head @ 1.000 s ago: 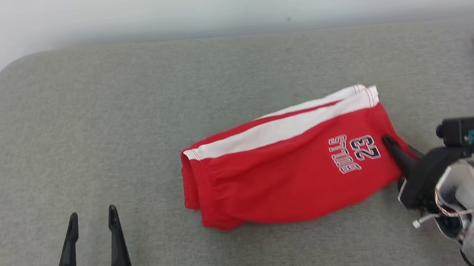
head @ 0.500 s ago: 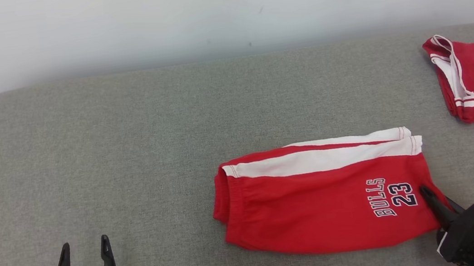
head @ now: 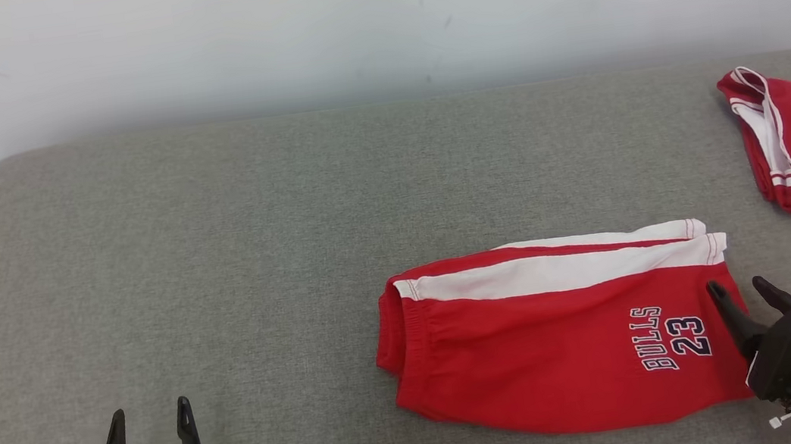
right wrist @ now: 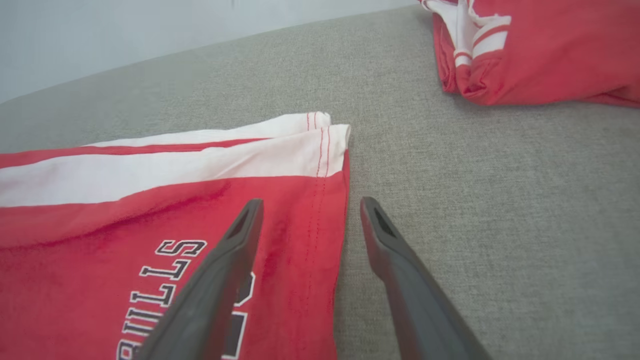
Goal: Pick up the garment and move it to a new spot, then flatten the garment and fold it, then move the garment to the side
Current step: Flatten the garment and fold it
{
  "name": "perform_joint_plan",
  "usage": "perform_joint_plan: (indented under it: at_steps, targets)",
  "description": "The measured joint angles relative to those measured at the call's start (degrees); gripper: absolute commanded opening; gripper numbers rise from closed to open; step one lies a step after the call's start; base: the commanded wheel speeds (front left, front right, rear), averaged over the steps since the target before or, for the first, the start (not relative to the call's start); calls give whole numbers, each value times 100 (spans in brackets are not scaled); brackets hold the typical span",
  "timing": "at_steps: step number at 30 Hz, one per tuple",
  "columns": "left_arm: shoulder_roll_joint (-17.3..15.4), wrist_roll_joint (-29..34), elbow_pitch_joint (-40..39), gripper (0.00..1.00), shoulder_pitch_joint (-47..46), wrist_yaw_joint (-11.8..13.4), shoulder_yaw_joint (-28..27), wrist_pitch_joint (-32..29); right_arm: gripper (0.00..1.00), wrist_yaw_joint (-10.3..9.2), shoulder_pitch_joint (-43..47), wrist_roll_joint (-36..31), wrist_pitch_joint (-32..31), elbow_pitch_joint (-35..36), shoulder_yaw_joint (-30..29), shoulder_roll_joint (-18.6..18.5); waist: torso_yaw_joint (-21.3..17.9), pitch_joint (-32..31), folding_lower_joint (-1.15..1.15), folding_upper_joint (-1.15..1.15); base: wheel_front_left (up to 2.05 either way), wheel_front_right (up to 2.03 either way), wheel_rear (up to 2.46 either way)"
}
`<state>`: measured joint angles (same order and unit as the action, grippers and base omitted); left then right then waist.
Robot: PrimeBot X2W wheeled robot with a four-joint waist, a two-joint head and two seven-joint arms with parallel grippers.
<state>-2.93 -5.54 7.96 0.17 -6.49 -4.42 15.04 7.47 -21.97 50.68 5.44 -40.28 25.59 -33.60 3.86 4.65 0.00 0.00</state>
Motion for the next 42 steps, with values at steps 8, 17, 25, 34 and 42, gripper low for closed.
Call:
perform_joint_plan:
  at_steps: [8, 17, 25, 34, 42]
  targets:
    - [-2, 0, 46, 100, -60, -5, 36, 0, 100, 0, -244, -553, -443, -766, -193, 330, 142, 69, 0, 0, 0, 0, 0]
    - [-2, -2, 79, 100, -137, -7, -4, 0, 0, -1, -359, -619, -800, -911, -159, 556, 209, 172, 0, 0, 0, 0, 0]
    - [-1, -9, 98, 100, -130, 32, 25, 0, 0, 16, -498, -609, -935, -970, -141, 378, 110, 114, 0, 0, 0, 0, 0]
    - [-1, -15, 132, 100, -48, 51, 11, 0, 0, 10, -575, -678, -901, -1090, -290, -52, -11, 4, 1, 0, 0, 0, 0]
    - [-10, 91, 147, 100, 170, 94, -58, 0, 0, 9, -470, -489, -851, -352, -253, 88, -185, -217, 1, 0, 0, 0, 0]
